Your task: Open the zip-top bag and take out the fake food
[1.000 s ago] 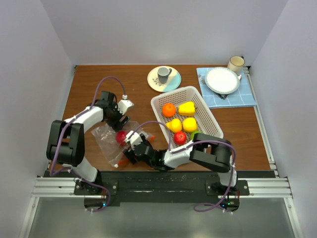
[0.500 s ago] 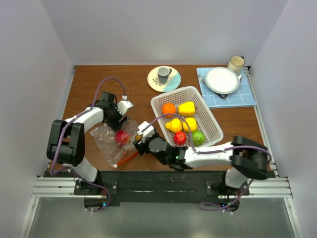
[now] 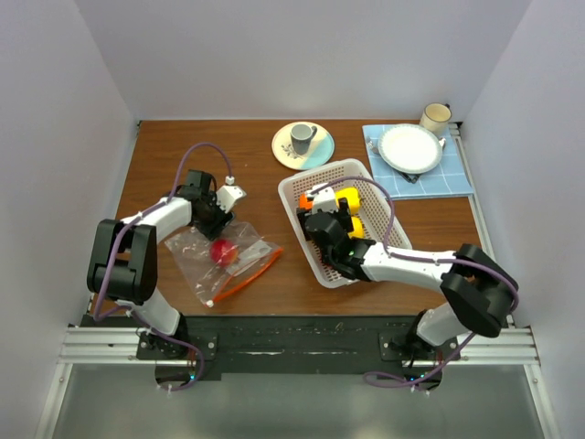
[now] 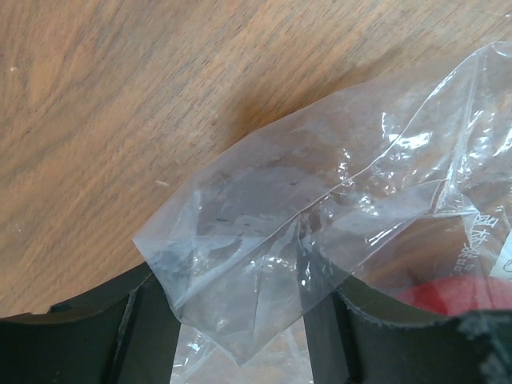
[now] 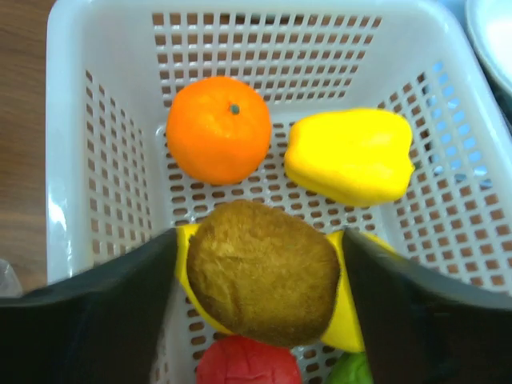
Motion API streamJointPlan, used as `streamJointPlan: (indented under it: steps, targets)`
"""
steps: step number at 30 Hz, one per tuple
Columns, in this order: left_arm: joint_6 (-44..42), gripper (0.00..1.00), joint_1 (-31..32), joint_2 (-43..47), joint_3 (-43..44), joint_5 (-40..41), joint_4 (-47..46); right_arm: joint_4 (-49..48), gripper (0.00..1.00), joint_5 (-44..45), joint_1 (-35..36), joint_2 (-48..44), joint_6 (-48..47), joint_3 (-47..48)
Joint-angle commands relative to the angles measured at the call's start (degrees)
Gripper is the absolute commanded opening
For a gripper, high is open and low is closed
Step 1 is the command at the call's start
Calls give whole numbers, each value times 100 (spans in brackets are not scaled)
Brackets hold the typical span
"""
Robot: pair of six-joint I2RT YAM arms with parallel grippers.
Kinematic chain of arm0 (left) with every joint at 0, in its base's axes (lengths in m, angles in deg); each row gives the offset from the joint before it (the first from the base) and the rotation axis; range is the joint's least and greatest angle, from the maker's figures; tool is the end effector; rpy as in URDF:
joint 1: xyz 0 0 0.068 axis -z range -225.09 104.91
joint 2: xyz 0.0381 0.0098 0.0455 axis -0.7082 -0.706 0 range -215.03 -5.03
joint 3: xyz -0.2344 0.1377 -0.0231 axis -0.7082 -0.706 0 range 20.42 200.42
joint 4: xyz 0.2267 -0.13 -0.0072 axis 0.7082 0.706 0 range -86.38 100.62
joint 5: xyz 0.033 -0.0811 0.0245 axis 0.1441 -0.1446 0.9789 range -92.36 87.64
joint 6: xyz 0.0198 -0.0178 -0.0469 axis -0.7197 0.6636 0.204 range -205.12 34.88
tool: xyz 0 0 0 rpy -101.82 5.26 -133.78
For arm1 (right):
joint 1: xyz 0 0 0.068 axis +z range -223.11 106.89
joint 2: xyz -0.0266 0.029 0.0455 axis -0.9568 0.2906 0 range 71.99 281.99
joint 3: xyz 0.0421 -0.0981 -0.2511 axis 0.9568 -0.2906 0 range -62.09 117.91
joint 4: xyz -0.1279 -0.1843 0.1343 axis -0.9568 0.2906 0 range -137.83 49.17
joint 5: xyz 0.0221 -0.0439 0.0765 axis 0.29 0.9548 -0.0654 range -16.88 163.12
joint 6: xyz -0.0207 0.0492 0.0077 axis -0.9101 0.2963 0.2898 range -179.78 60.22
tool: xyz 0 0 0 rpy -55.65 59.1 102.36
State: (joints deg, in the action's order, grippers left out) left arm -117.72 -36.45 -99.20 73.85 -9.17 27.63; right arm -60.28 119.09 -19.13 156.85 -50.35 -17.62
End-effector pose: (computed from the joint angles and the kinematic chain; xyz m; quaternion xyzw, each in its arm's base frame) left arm 0.3064 -0.0508 0.1634 0.3552 0.9071 -0.0114 0.2253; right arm 0.2025 0.2349 0.2171 -0.1127 0.8063 -0.0352 0.5796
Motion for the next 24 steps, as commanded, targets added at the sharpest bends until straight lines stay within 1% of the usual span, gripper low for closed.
streamJointPlan:
  steps: [1, 4, 6, 7, 9, 10, 11, 12, 14, 15, 17, 18, 19, 21, 24]
  targets:
    - [-80, 59, -21, -57, -61, 118, -151, 94, 98, 140, 96, -250, 191, 291]
    - [-54, 58, -21, -57, 18, 57, -81, -11, 99, -45, 183, -443, 7, 212]
    - [-45, 57, -21, -40, 54, 48, -54, -196, 99, 8, 560, -558, -449, 133]
    - [-36, 56, -21, -40, 71, 48, -63, -397, 99, 25, 944, -584, -590, 71]
    - [-27, 56, -21, -49, 71, 57, -54, -565, 99, -140, 1342, -585, -898, 45]
    - [-45, 56, -21, -57, 62, 66, -63, -592, 98, -220, 1683, -550, -899, 88]
    - [-53, 55, -21, -84, 62, 83, -63, -592, 96, -325, 1826, -384, -830, 114]
    - [-54, 55, -21, -93, 62, 92, -72, -583, 85, -509, 1949, -304, -759, 158]
    - [-53, 55, -21, -101, 54, 101, -63, -644, 71, -703, 2231, -15, -584, 229]
    - [-45, 55, -21, -101, 54, 101, -72, -697, 56, -782, 2266, 108, -522, 229]
    - [-54, 55, -21, -119, 62, 101, -72, -829, 42, -950, 2310, 328, -408, 343]
    - [-54, 55, -21, -119, 71, 92, -54, -882, 32, -985, 2319, 617, -398, 404]
    - [-54, 55, -29, -128, 80, 92, -37, -1030, 28, -1029, 2319, 750, -407, 535]
    - [-53, 55, -21, -163, 124, 92, 7, -1172, 25, -1073, 2319, 1188, -459, 720]
    - [-54, 55, -21, -119, 142, 92, 25, -1348, 20, -1204, 2310, 1611, -486, 1124]
